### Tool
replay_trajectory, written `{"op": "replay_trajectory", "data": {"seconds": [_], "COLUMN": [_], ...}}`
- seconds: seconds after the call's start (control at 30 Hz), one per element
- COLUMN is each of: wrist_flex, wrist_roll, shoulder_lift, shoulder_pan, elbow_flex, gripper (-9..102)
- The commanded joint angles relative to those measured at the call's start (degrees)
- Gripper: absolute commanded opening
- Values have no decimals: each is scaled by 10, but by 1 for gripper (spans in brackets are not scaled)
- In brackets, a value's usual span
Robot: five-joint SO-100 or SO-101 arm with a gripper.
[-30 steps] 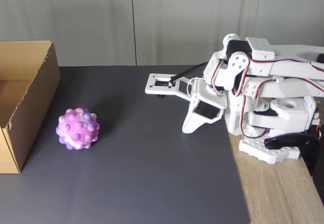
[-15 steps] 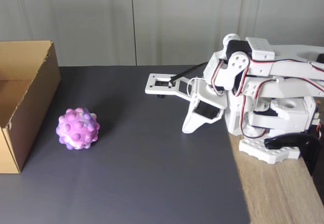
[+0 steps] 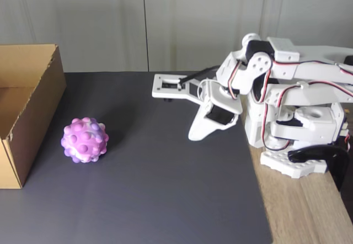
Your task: Grasp a ball and put it in the box.
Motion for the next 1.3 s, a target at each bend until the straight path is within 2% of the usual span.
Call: {"op": "replay_trajectory", "data": {"seconds": [0.0,0.17,0.3,0.53,1.1,1.27], "wrist_flex": [-5,-54,-108,-154,-236,-258], "wrist_roll": [6,14,13,16,16,22], "shoulder_lift": [-8,-134,-295,-516,-778,-804], "shoulder_pan": [0,7,9,13,33,38], "elbow_flex": [-51,-155,-291,-508,-691,-695], "gripper": [0,0,0,0,0,7]}}
